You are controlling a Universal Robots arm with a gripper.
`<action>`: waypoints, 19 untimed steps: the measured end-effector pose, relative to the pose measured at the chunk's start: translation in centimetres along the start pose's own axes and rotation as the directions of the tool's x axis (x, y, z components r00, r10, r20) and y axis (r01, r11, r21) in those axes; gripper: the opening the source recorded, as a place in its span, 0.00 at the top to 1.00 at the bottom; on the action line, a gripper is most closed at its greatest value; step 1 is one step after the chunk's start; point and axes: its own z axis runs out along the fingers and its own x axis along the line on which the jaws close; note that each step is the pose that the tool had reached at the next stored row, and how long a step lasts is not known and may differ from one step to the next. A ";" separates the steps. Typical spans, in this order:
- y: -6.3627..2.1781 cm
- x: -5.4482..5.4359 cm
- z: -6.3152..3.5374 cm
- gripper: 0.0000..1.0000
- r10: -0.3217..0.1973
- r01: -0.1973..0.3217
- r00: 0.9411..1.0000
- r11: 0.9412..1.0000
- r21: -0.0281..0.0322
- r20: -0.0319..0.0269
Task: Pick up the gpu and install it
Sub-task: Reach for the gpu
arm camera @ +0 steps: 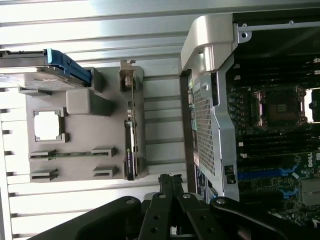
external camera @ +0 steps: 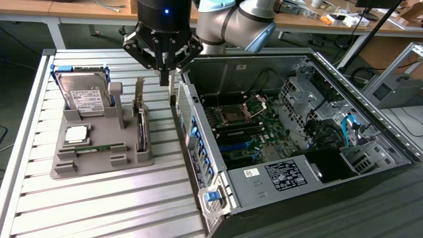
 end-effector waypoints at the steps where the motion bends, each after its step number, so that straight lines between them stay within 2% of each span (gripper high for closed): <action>1: 0.00 0.1 0.00 0.89 0.000 0.000 1.000 1.000 0.000 0.000; 19: -0.06 0.9 -0.03 0.89 0.000 0.000 1.000 1.000 0.000 0.000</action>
